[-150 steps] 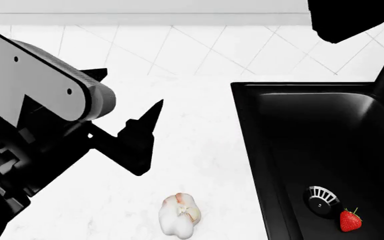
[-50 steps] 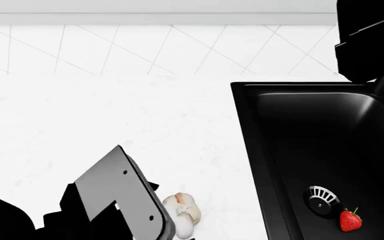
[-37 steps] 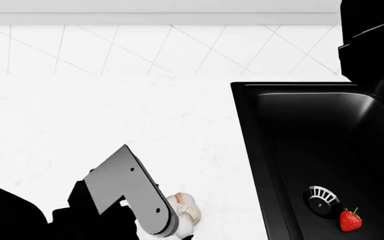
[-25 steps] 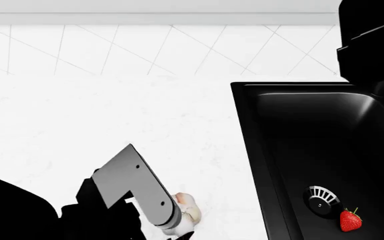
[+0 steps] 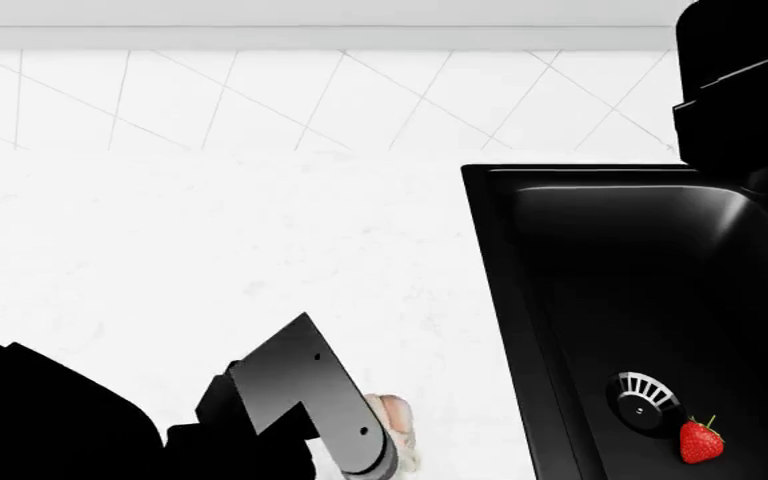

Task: There is a mixed pile of frozen fruits and vegetables on the counter. Locate all the frozen vegetables and place the items in a bowl on the counter. Take all the frozen fruits and defrost them in a running sink.

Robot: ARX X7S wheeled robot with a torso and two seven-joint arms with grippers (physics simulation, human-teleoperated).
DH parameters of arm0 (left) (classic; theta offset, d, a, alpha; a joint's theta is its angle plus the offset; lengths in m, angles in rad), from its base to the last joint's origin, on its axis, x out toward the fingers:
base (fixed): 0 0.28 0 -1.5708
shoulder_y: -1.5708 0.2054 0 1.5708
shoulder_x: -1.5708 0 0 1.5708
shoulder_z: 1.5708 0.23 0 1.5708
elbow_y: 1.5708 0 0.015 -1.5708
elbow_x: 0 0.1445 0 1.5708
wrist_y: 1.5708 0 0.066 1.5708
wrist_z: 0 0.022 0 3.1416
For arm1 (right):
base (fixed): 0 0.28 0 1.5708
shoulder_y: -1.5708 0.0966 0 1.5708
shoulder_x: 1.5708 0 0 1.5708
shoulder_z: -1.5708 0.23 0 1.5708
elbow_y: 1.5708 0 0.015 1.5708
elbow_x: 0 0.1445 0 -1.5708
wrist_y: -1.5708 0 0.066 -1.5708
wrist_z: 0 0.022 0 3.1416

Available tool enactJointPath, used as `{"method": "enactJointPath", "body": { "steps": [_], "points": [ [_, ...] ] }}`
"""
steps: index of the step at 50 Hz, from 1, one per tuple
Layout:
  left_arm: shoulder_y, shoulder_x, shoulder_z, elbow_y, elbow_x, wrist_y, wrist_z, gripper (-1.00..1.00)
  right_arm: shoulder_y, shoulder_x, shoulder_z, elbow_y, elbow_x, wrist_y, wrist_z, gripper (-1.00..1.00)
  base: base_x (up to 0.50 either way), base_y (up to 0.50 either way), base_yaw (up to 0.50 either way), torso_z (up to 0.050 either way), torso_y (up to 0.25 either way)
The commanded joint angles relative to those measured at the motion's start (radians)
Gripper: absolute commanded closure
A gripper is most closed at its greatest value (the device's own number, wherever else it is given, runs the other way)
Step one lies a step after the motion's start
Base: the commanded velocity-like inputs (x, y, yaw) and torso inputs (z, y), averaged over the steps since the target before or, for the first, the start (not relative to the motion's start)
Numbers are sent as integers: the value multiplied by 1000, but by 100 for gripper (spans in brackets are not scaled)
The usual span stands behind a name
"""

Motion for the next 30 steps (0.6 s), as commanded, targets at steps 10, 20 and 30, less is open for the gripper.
{"method": "enactJointPath", "body": {
  "steps": [10,20,30],
  "points": [
    [-3,-17,9,10,46,-14,-21,100,6,16,-12,-14,-5,6,0,100,1,0,0,0,0],
    [-167,-132,-155,77,-60,68,-45,100,6,26,3,-9,-23,46,0,100,0,0,0,0,0],
    [-391,-218,-226,79,-204,18,-130,100,6,0,29,-22,-33,61,0,100,0,0,0,0,0]
  ]
}}
